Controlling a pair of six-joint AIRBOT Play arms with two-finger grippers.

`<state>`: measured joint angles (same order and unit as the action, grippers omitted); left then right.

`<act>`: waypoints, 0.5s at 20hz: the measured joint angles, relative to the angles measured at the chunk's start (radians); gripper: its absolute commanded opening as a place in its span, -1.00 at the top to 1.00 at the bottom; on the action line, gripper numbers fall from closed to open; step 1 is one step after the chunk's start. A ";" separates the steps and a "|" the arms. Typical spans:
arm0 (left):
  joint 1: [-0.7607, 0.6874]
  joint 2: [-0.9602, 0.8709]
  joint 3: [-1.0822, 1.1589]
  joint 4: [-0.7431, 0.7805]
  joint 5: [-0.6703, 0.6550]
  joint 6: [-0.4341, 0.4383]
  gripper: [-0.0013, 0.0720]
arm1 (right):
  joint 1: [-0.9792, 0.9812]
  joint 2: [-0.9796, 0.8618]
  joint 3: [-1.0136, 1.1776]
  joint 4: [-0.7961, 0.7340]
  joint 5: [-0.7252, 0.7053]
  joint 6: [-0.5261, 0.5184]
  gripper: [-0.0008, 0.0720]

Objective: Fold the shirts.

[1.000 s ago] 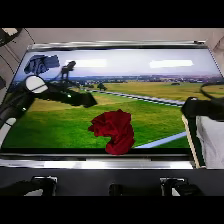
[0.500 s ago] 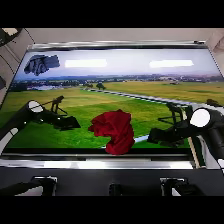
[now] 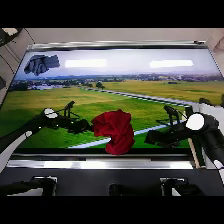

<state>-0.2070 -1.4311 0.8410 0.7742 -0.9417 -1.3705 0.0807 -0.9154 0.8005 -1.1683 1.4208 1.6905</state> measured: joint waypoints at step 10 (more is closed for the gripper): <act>-0.048 -0.017 -0.002 -0.045 0.086 -0.018 0.90 | 0.000 -0.001 -0.175 0.130 -0.171 -0.044 -0.86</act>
<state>-0.2550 -1.4479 0.8391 0.7292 -0.8558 -1.3880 0.0807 -0.9161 0.6254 -1.0382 1.2495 1.6466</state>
